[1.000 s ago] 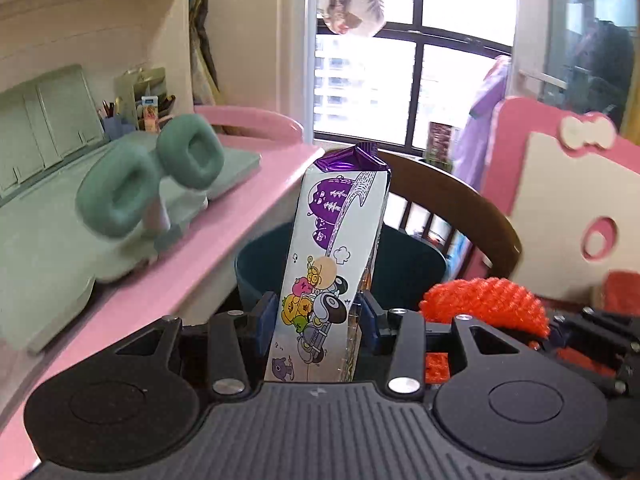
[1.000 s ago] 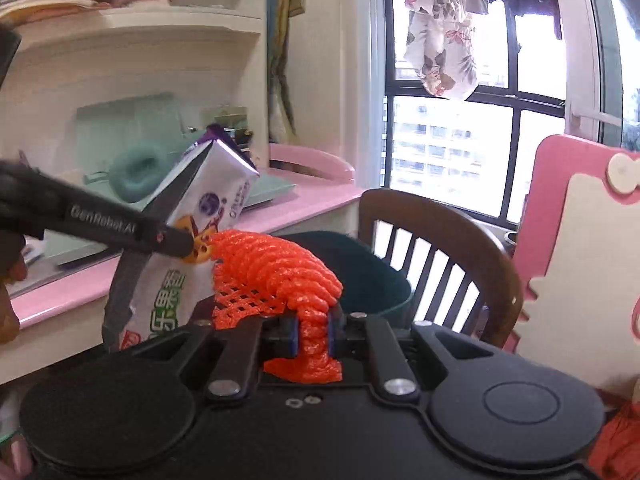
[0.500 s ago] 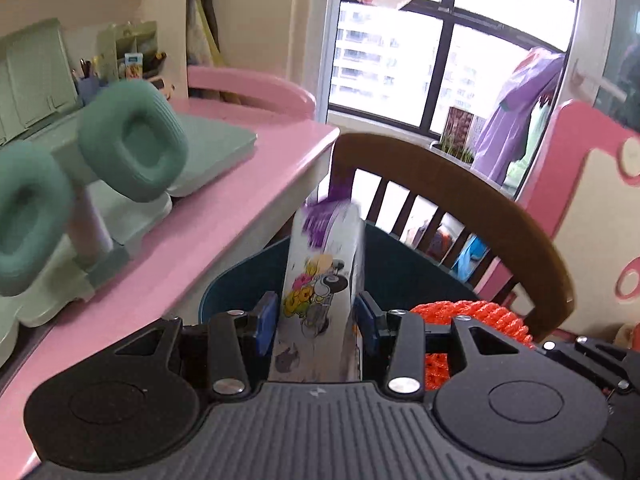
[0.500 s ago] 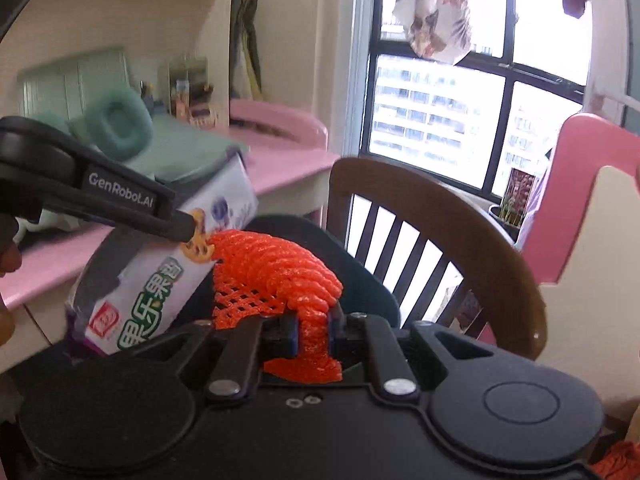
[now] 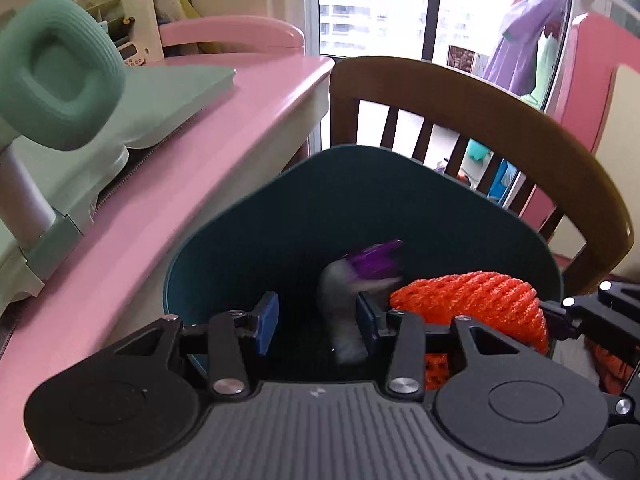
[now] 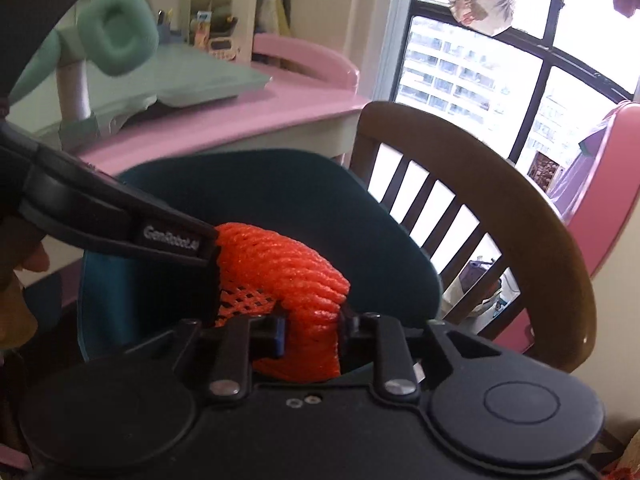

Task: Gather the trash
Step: 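Open the left tool over the wastebasket while the right tool releases the orange net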

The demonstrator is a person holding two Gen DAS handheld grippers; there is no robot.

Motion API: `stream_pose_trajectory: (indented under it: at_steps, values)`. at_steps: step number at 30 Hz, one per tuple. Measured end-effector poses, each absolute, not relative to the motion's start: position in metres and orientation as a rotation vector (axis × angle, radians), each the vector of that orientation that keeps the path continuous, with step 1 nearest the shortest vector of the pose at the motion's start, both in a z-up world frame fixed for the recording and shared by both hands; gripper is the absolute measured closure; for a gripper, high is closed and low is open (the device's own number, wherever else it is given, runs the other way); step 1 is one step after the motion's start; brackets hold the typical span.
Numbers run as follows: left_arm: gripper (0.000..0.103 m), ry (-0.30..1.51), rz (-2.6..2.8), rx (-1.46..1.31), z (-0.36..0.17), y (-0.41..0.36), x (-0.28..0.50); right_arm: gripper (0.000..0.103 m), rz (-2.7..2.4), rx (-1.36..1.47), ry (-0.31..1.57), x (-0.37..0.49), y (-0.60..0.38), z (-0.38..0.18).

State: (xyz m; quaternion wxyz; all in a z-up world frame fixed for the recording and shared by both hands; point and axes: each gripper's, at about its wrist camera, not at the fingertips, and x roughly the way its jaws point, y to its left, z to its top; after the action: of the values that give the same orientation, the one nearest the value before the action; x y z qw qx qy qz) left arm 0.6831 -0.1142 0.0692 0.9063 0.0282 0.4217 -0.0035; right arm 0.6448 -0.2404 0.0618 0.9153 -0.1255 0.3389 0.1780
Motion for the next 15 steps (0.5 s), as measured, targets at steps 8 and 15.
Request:
stream_pose_trajectory:
  at_steps: [8, 15]
  values:
    - [0.058, 0.875, -0.007, 0.082, 0.063, -0.117, 0.675, 0.038, 0.361, -0.256, 0.68, 0.634, -0.243, 0.065]
    - [0.041, 0.833, -0.018, 0.071, 0.076, -0.119, 0.654, 0.03, 0.367, -0.213, 0.649, 0.613, -0.253, 0.079]
